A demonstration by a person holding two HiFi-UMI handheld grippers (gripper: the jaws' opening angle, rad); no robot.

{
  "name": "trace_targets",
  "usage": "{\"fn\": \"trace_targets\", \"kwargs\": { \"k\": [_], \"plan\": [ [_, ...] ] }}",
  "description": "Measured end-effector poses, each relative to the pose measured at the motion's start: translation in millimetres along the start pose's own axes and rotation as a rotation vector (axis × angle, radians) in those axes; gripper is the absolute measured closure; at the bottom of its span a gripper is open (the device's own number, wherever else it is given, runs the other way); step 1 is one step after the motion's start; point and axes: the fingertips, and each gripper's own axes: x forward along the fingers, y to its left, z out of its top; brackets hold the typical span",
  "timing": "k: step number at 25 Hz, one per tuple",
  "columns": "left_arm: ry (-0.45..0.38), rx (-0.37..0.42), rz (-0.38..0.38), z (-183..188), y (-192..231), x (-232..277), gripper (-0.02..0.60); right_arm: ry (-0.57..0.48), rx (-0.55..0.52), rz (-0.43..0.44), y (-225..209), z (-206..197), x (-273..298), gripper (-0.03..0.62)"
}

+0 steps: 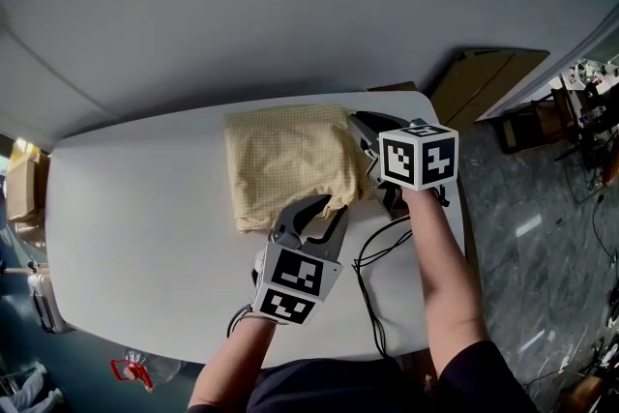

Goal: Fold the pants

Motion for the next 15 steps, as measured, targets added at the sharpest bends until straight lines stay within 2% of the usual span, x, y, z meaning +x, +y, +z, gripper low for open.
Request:
{"fn": "trace_targets", "kwargs": {
  "k": [2,5,10,15],
  "plan": [
    [-0.006,-0.023,0.036,-1.5,14.0,-10.7,0.541,0.002,-0.017,0.012,9.4,1.1,-2.9,0.542],
    [-0.013,-0.062,0.097,-6.5,41.1,-32.2,0.584,-0.003,-0.03,0.028,29.8,0.7,-8.1,0.543],
    [-0.02,-0.118,0.187,-25.6,92.3,-73.2,0.583,-0.015,-0.046,0.053,75.2,-2.2,-6.4,0.544],
    [0.022,-0.157,0.206,-62.1,129.4,-100.4,0.555,0.028,-0.102,0.094,139.3,-22.2,10.9,0.542]
  ]
}}
